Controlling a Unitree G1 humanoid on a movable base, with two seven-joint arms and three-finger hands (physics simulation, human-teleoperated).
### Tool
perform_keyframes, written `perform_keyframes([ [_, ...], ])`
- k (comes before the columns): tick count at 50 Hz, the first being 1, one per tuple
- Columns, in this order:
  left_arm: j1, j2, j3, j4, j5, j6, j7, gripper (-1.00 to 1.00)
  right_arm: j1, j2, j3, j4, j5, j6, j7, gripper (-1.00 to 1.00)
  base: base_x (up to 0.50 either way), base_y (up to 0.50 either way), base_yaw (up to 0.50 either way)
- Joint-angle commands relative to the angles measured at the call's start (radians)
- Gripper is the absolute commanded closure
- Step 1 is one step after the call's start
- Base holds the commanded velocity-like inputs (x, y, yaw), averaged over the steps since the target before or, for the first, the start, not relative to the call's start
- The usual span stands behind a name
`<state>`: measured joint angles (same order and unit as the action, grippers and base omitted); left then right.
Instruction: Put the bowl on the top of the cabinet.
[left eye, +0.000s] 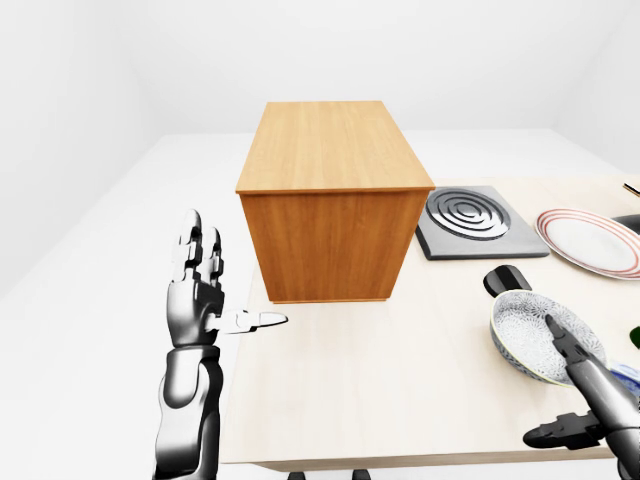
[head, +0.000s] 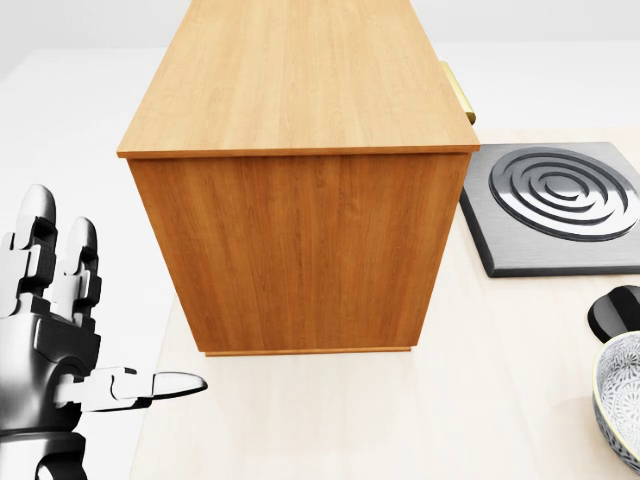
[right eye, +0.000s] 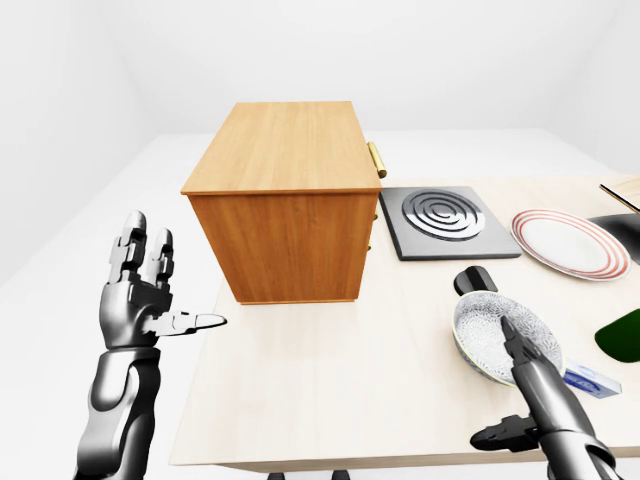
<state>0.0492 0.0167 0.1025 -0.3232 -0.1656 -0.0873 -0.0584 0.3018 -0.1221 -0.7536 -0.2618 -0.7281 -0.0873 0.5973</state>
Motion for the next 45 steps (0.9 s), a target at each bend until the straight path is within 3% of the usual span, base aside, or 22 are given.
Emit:
perform_keyframes([
  [1,-0.002,0.001,0.001,-0.002,0.000,0.000,0.001,-1.00,0.004,-0.006,0.019,0.017,-0.024,0.000,-0.014,-1.00,0.00,0.00,0.00],
  [45,-0.011,0.003,0.003,0.031,0.001,0.000,0.001,-1.00,0.012,-0.029,0.093,0.123,-0.124,0.000,-0.093,-1.00,0.00,0.00,0.00],
])
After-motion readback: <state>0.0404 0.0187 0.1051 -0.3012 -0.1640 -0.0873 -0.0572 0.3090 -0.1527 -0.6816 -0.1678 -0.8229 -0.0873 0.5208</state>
